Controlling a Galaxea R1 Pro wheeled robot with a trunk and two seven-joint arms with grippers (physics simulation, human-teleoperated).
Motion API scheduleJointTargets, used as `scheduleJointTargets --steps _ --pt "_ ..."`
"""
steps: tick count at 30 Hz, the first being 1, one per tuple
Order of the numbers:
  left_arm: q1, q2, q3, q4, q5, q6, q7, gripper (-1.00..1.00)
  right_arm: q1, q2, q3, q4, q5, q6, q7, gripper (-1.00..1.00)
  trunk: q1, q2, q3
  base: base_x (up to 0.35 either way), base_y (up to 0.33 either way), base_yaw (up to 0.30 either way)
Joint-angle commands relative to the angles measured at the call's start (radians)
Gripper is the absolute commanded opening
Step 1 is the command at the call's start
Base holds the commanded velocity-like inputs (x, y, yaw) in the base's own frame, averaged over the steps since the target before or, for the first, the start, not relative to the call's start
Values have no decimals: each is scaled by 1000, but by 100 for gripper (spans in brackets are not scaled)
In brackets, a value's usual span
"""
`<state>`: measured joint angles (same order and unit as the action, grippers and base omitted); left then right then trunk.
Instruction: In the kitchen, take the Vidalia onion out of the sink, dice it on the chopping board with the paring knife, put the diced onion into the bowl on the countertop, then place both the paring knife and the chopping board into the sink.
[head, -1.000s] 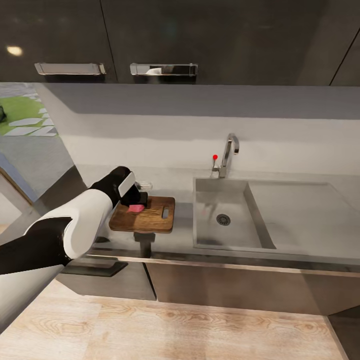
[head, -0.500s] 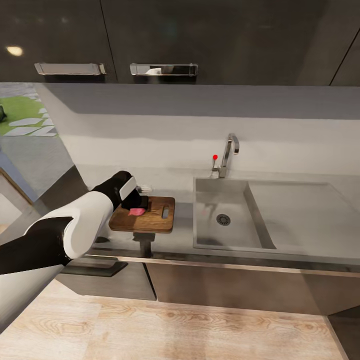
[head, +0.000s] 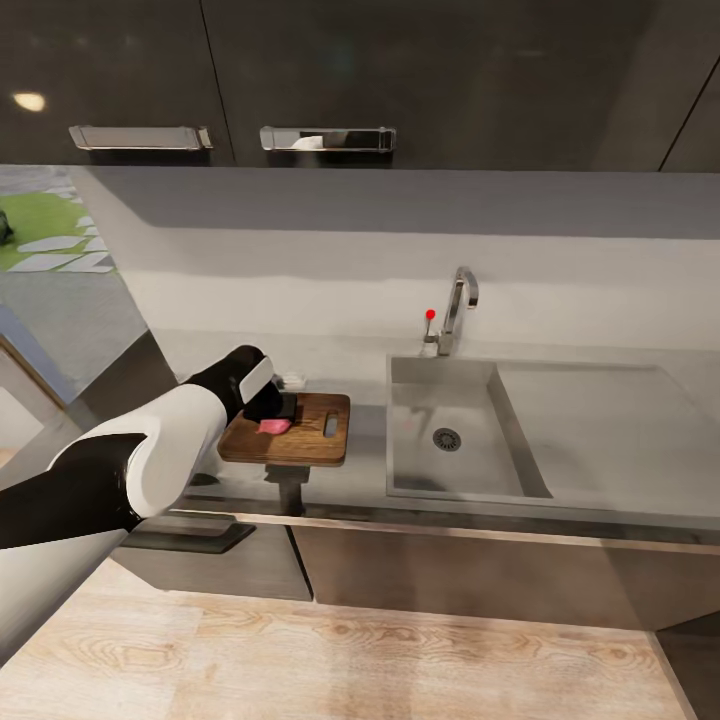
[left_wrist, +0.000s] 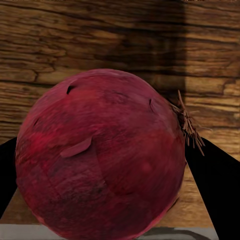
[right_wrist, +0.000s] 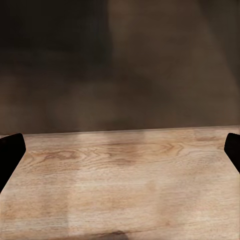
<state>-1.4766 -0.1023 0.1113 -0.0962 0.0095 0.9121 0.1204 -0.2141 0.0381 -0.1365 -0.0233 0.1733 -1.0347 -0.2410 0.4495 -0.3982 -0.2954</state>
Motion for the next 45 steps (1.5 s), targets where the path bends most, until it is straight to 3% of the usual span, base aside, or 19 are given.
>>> scheduleJointTargets --steps 1,45 --pt "-1 -1 8 0 1 1 8 -100 -1 0 -8 0 11 -2 -4 100 1 -2 -2 0 0 0" --pt "-1 3 8 12 1 -9 8 -100 -1 0 -8 0 11 -2 -4 100 1 -2 -2 13 0 0"
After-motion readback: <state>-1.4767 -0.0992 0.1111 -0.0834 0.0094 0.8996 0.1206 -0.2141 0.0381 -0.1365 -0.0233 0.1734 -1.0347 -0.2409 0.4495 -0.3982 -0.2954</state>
